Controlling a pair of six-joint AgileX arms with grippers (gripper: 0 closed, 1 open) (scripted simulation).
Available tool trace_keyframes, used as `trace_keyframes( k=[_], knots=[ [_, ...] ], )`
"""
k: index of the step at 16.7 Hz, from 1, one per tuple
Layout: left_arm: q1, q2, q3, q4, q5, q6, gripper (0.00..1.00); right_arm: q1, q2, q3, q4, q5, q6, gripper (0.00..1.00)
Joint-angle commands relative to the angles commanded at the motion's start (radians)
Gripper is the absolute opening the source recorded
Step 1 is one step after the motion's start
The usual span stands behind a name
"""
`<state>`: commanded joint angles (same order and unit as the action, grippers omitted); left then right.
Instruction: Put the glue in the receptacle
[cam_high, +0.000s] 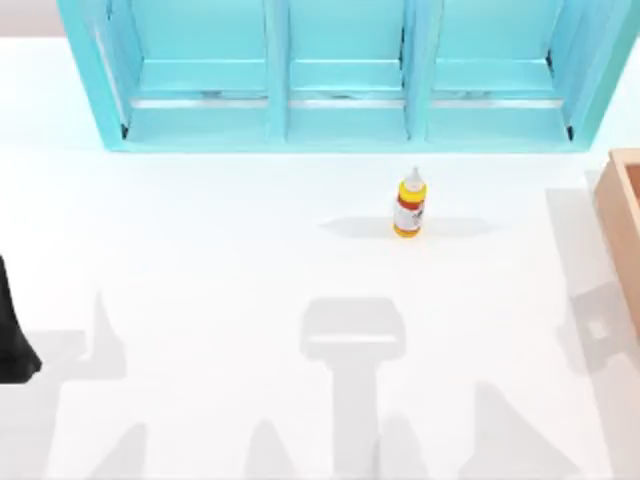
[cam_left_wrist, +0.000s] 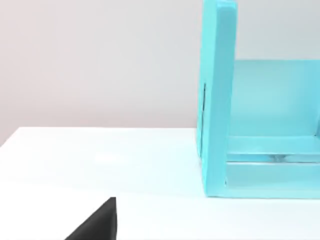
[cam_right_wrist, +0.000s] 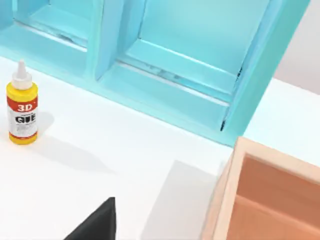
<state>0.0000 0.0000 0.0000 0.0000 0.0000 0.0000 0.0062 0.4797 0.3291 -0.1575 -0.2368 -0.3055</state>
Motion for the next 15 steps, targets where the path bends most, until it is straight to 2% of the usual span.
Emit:
trace_keyframes(
  k=[15],
  knots=[
    [0.0,0.0,0.0,0.0,0.0,0.0,1.0,0.009,1.432,0.984,-0.45,-0.689,-0.886,1.0]
  ],
)
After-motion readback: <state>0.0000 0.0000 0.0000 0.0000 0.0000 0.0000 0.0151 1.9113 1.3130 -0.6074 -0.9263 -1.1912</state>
